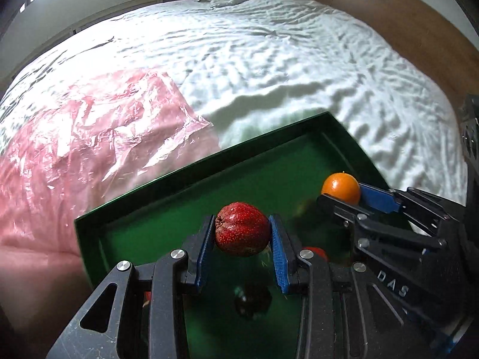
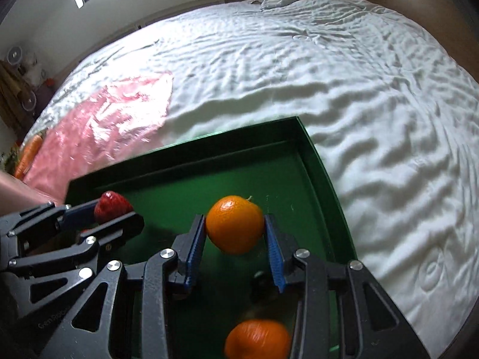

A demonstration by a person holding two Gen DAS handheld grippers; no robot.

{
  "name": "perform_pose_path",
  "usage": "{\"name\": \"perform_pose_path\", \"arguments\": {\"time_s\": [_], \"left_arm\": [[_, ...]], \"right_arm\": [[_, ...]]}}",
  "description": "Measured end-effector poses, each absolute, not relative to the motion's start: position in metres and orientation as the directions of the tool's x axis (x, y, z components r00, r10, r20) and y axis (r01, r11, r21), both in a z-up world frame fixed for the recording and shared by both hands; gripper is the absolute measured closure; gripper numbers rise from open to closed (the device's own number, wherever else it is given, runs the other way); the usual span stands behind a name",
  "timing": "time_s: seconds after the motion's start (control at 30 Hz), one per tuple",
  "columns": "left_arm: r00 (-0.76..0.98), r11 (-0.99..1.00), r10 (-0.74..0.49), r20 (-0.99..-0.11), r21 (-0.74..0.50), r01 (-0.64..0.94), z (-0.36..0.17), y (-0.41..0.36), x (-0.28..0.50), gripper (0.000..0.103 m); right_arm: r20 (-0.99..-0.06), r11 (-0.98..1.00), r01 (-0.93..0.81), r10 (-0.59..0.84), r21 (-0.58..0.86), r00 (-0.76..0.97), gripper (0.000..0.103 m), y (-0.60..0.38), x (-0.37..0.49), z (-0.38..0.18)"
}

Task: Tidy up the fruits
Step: 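Carry the red apple and orange past the kettle into the green tray, then open both tools to release the apple and orange in the tray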

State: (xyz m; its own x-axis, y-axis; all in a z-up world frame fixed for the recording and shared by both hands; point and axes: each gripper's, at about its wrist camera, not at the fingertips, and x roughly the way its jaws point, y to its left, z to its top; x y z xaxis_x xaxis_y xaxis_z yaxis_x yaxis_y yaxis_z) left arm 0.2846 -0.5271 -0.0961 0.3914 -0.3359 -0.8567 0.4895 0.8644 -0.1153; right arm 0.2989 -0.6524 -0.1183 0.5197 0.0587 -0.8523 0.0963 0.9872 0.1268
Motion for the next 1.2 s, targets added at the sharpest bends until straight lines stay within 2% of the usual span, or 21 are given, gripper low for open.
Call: {"name": "perform_pose_path", "arguments": {"time_s": [0.27, 0.63, 0.73, 0.77, 0.87, 1.07, 1.2], "left_arm": [[0.384, 0.879, -0.29, -0.877, -0.085, 0.469, -0.118, -0.531, 0.295, 0.072], [0.39, 0.878, -0.277, -0.878, -0.067, 0.474, -0.119, -0.532, 0.295, 0.071], [0.413, 0.883, -0.255, -0.874, -0.036, 0.468, -0.116, -0.532, 0.293, 0.065], [0.421, 0.886, -0.251, -0.872, -0.032, 0.462, -0.114, -0.531, 0.293, 0.063], [0.444, 0.893, -0.243, -0.862, -0.019, 0.45, -0.109, -0.527, 0.291, 0.058], [0.47, 0.903, -0.238, -0.85, -0.015, 0.429, -0.096, -0.521, 0.284, 0.048], [0.473, 0.907, -0.252, -0.844, -0.036, 0.42, -0.085, -0.513, 0.276, 0.045]], "right_arm": [[-0.86, 0.994, 0.066, 0.047, 0.093, 0.507, 0.032, -0.649, 0.306, -0.131], [-0.863, 0.996, 0.075, 0.002, 0.046, 0.505, 0.031, -0.646, 0.306, -0.131], [-0.867, 0.997, 0.075, -0.015, 0.026, 0.499, 0.031, -0.644, 0.305, -0.13], [-0.867, 0.997, 0.077, -0.017, 0.025, 0.498, 0.029, -0.644, 0.304, -0.129], [-0.863, 0.996, 0.083, -0.026, 0.018, 0.505, 0.013, -0.643, 0.299, -0.126], [-0.861, 0.995, 0.095, -0.035, 0.016, 0.507, 0.003, -0.642, 0.291, -0.117], [-0.862, 0.994, 0.113, -0.05, 0.009, 0.505, 0.002, -0.644, 0.279, -0.107]]}}
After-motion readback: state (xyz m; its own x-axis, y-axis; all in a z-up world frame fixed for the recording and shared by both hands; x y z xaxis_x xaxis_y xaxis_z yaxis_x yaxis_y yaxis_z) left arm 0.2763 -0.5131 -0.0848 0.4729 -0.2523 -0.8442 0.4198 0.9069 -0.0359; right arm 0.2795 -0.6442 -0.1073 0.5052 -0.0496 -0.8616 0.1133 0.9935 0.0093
